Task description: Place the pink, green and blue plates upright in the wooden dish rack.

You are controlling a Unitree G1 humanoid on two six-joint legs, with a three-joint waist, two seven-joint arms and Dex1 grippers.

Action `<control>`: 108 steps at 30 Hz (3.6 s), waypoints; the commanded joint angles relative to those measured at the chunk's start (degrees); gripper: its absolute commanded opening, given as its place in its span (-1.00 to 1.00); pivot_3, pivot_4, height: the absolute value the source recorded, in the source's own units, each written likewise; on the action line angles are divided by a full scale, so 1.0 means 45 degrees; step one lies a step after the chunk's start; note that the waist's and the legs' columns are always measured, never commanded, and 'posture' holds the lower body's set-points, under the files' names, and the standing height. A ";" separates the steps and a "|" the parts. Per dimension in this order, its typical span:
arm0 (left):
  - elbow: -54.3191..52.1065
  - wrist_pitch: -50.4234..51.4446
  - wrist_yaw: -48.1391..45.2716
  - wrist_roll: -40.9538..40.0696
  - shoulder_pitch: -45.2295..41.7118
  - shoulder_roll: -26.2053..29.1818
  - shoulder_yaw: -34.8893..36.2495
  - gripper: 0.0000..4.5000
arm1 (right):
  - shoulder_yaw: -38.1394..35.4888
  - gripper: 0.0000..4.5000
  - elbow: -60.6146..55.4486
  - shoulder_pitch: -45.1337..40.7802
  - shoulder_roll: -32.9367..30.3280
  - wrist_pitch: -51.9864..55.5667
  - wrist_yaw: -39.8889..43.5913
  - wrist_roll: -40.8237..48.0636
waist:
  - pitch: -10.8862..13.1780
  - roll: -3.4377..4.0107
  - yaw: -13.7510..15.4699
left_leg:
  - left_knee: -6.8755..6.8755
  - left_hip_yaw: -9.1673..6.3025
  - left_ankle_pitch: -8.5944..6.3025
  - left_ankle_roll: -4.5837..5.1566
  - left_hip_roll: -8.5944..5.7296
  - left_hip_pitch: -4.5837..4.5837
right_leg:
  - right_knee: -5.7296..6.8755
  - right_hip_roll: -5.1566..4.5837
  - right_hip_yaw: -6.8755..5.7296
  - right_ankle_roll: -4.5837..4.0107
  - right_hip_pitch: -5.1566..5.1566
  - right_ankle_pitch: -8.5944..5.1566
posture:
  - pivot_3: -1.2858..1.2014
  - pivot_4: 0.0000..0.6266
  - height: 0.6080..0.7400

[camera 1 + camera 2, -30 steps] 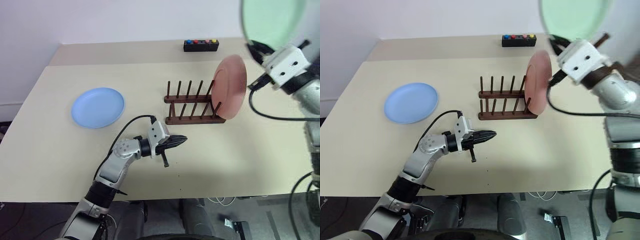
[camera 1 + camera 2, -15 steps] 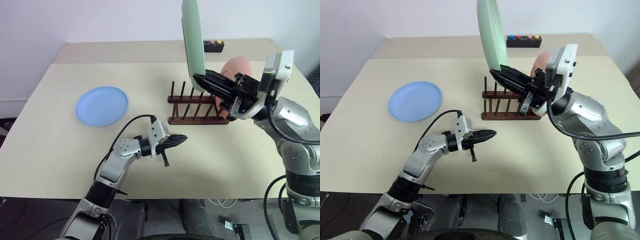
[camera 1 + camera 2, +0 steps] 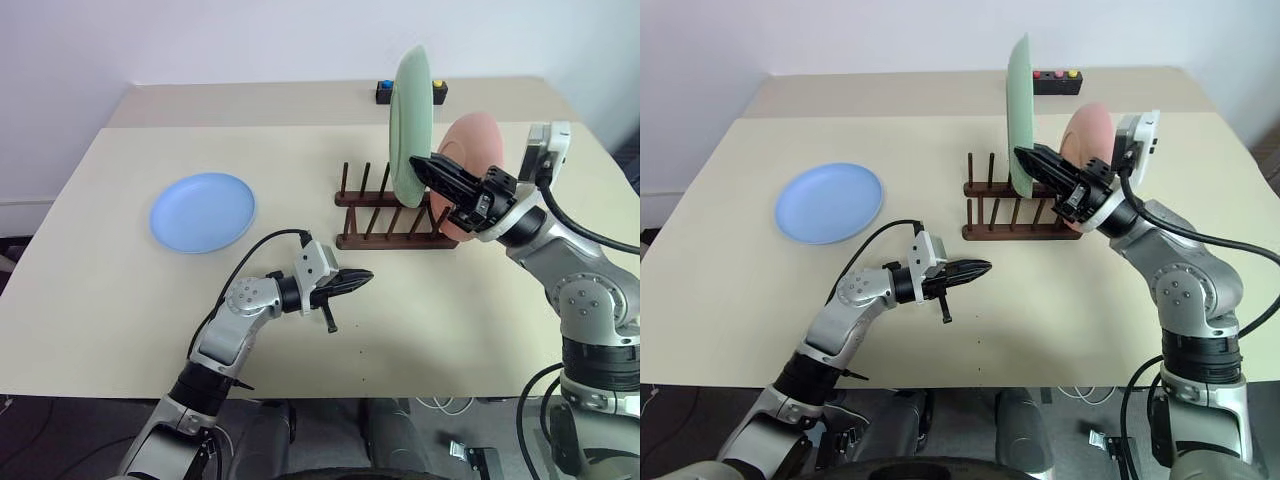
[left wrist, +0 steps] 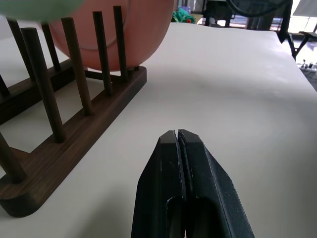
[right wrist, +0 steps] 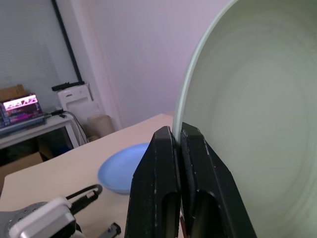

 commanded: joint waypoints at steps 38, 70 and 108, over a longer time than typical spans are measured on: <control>-0.0226 -0.0670 0.0392 0.0003 -0.0179 -0.0022 0.0370 -1.00 | -0.0870 0.97 -0.0849 0.0050 -0.0269 0.0377 0.0166 -0.1073 | 0.0000 0.0000 0.0000 | -0.0001 0.0001 0.0000 0.0000 0.0000 -0.0001 | -0.0002 0.0000 -0.0001 0.0001 -0.0002 0.0000 | 0.03 -0.52 1.00; -0.0456 -0.0585 0.0582 -0.0112 -0.0119 0.0195 0.0765 -1.00 | -0.0789 0.97 -0.0990 -0.0967 -0.0578 -0.0639 -0.0120 -0.2941 | 0.0001 -0.0001 -0.0002 | -0.0005 0.0002 0.0000 0.0000 0.0001 -0.0006 | -0.0006 -0.0001 -0.0001 0.0001 -0.0007 -0.0001 | 0.03 -0.52 1.00; 0.7629 0.6863 0.8232 0.0612 -0.5604 0.4732 0.7103 0.75 | 0.3189 1.00 -0.2569 -0.0339 -0.1236 -0.4763 0.2451 -0.8245 | 0.0051 -0.0107 -0.0035 | -0.0015 -0.0018 0.0004 -0.0008 0.0003 -0.0027 | 0.0009 -0.0002 -0.0035 -0.0001 -0.0044 0.0004 | 0.03 -0.52 1.00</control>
